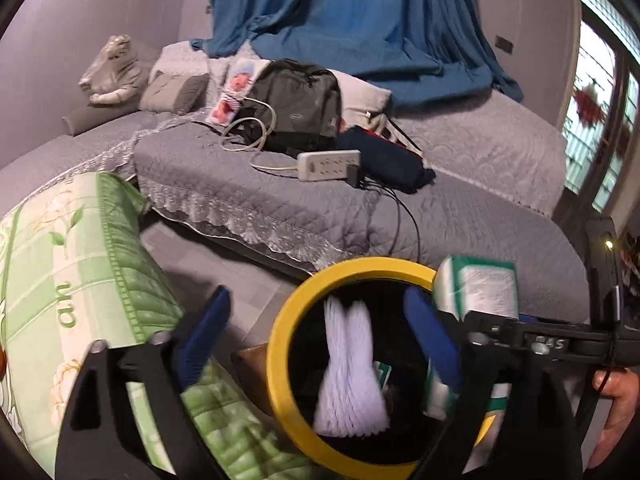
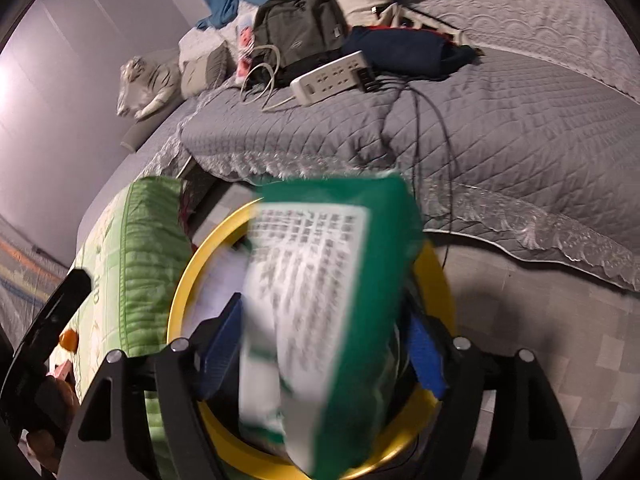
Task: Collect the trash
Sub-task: 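Carry both items over the yellow bin and open both tools to drop them, then grasp the pink box with the right tool while the left tool grasps the black plastic bag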
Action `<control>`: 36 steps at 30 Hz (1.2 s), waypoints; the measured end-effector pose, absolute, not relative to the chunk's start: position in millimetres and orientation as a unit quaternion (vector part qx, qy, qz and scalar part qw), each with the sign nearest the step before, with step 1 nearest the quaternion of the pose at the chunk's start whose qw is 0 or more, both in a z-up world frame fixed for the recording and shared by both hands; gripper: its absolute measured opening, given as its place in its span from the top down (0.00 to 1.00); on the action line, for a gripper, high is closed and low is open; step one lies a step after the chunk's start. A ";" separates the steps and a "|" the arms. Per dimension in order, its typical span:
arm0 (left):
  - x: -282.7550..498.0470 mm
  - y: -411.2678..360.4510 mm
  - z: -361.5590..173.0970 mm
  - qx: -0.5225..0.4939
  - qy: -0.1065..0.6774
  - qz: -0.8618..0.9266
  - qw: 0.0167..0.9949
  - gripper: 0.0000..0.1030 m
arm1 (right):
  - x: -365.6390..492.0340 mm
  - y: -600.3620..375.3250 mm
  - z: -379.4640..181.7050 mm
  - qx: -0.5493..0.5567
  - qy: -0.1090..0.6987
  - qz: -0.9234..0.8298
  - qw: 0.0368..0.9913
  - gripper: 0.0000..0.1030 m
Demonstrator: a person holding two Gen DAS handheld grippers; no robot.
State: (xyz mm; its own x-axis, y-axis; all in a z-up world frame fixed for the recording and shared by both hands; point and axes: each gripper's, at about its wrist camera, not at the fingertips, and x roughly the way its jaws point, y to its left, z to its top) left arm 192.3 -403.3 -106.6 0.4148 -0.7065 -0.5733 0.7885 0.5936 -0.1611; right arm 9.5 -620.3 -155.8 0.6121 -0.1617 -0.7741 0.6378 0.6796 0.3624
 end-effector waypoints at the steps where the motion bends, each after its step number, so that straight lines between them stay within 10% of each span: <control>1: 193.8 -398.2 -105.8 0.060 0.305 -0.441 0.842 0.11 | 6.7 -619.7 -153.4 0.320 0.366 -0.238 0.841 0.28; 20: 185.4 -152.7 -21.1 0.005 0.207 -0.319 0.925 0.08 | 63.0 -492.3 -91.2 0.222 0.337 -0.081 0.911 0.27; 36: 141.7 125.3 -105.0 -0.095 0.301 -0.062 0.947 0.08 | 215.1 -170.8 -83.0 -0.116 0.384 0.249 0.882 0.27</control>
